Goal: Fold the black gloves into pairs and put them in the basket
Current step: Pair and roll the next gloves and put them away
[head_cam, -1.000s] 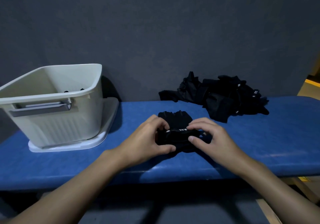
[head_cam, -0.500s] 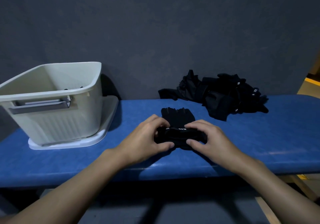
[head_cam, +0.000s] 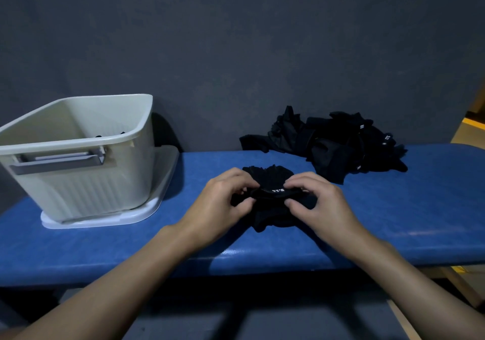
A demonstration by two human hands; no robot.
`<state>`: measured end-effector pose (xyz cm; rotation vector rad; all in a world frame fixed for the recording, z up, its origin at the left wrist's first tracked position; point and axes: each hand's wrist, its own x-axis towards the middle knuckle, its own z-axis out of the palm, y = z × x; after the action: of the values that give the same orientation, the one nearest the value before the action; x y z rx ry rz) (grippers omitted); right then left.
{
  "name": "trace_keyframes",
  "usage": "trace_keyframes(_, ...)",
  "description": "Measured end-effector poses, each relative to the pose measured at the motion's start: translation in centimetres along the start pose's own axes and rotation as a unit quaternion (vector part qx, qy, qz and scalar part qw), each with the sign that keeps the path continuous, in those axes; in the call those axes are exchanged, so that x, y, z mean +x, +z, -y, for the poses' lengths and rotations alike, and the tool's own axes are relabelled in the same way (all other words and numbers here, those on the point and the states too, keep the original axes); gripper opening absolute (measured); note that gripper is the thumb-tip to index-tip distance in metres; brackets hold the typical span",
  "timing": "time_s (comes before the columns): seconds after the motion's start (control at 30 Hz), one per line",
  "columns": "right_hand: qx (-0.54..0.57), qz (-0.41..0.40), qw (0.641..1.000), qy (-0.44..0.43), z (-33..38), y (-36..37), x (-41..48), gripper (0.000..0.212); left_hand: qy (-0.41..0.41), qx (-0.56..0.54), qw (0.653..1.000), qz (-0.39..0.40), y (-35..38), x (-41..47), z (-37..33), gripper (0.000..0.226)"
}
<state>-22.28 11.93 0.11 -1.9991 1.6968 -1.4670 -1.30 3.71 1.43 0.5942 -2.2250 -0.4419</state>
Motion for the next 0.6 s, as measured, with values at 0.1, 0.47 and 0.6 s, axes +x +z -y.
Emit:
trace_keyframes(0.1, 0.009, -0.037, 0.999, -0.027, 0.2, 0.0, 0.1, 0.027, 0.023, 0.005, 0.999, -0.030, 0.0, 0.1, -0.4, 0.021)
trace_keyframes(0.47, -0.012, 0.044, 0.999, -0.023, -0.1, -0.4, -1.1, 0.030, 0.048, 0.007, 0.999, 0.013, -0.1, -1.2, -0.2, 0.018)
trace_keyframes(0.6, -0.025, 0.080, 0.996, -0.007, -0.6, -0.5, -1.3, 0.028, 0.043, 0.005, 0.998, 0.036, -0.1, -1.4, -0.1, 0.020)
